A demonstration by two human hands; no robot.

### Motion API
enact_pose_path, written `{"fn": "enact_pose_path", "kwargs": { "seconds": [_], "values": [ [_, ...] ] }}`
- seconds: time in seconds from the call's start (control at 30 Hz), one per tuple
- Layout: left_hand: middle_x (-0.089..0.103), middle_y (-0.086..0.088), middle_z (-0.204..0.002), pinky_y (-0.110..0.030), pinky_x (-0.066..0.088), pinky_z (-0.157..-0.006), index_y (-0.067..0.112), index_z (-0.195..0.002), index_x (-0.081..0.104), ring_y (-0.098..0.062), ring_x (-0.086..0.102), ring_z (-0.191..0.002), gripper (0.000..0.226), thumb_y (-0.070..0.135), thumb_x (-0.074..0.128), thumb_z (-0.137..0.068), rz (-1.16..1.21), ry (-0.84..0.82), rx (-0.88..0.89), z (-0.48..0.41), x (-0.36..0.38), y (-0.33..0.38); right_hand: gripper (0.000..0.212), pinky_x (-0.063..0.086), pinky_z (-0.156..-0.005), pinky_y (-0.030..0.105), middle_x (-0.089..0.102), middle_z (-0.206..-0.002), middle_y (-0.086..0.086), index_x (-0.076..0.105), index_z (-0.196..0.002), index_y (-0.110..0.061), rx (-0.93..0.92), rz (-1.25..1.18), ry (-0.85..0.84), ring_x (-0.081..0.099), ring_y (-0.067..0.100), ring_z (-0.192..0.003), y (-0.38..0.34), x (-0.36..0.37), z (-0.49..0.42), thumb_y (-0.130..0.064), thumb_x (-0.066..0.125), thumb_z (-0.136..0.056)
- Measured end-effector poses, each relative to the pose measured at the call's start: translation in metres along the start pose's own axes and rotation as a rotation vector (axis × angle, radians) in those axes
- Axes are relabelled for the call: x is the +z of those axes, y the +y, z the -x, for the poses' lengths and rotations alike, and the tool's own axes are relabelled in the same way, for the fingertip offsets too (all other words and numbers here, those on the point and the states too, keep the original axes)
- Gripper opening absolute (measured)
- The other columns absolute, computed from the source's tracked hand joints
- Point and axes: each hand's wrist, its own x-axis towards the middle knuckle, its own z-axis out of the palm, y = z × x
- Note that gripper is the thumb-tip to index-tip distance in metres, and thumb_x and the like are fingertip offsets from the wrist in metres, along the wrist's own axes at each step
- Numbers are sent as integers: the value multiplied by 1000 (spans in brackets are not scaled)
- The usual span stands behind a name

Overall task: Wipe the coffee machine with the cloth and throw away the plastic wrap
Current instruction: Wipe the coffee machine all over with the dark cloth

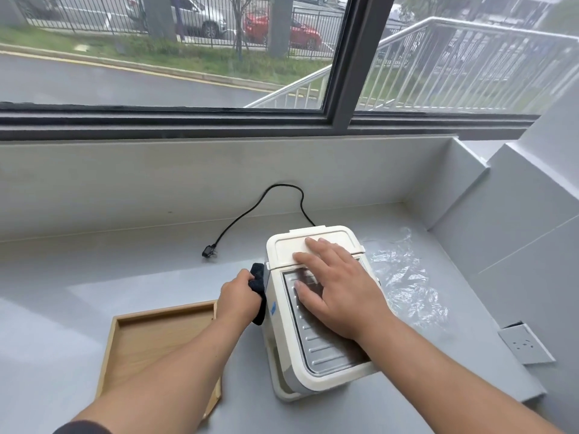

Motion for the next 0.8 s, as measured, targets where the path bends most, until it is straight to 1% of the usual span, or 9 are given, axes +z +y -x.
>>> {"fn": "enact_pose_path", "kwargs": {
  "seconds": [0.07,0.13,0.23,0.3,0.37,0.5,0.57,0.67,0.8],
  "values": [
    [58,-9,-96,-33,45,-62,37,-90,48,-32,61,-78,32,10,38,-75,-42,10,-4,-4,2,-4,53,18,-127,36,39,-164,-2,51,-147,-34,8,-3,6,29,20,-152,-1,0,0,-53,51,-98],
    [60,-10,-95,-32,41,-59,34,-90,48,-32,61,-78,31,8,38,-75,-51,-6,-6,-9,5,-5,53,17,-127,34,41,-163,-2,53,-146,-34,12,-12,12,31,19,-151,0,1,-1,-54,51,-97],
    [65,-6,-90,-32,33,-54,28,-87,45,-31,59,-83,24,6,41,-79,-59,-44,-5,-14,11,-8,53,22,-126,35,45,-161,-2,56,-143,-34,14,-26,39,34,19,-149,1,2,0,-55,49,-94],
    [63,-1,-86,-32,30,-53,28,-90,45,-29,57,-81,25,5,43,-81,-80,-54,2,-16,10,-10,53,26,-125,38,46,-159,-2,57,-142,-34,12,-28,51,36,20,-149,0,4,-1,-55,50,-93],
    [60,2,-83,-32,30,-53,26,-95,48,-27,56,-79,25,5,43,-81,-98,-64,13,-18,13,-12,53,27,-125,39,47,-159,-2,57,-141,-34,15,-29,54,37,20,-148,2,6,-1,-55,52,-93],
    [60,3,-83,-32,30,-57,24,-106,52,-28,57,-83,31,5,43,-82,-174,-66,23,-13,15,-19,50,27,-124,37,49,-157,-2,57,-140,-34,14,-20,70,39,20,-147,1,7,-2,-53,54,-93],
    [59,2,-83,-33,34,-60,23,-105,52,-30,58,-85,30,5,43,-82,-154,-91,2,-7,22,-27,50,28,-124,38,49,-157,-2,57,-139,-34,18,-21,69,39,19,-147,2,7,-2,-53,53,-93],
    [62,-2,-84,-34,41,-60,21,-99,49,-30,62,-82,22,7,44,-83,-123,-134,-31,8,29,-39,50,27,-124,37,47,-158,-4,56,-140,-36,23,-8,65,37,18,-147,1,7,-2,-54,53,-93],
    [64,-1,-86,-34,41,-61,24,-96,49,-29,62,-83,22,8,47,-82,-102,-144,-58,20,34,-44,51,27,-124,37,46,-159,-5,54,-141,-38,31,-10,67,35,16,-148,2,9,-3,-55,51,-93]
  ]
}}
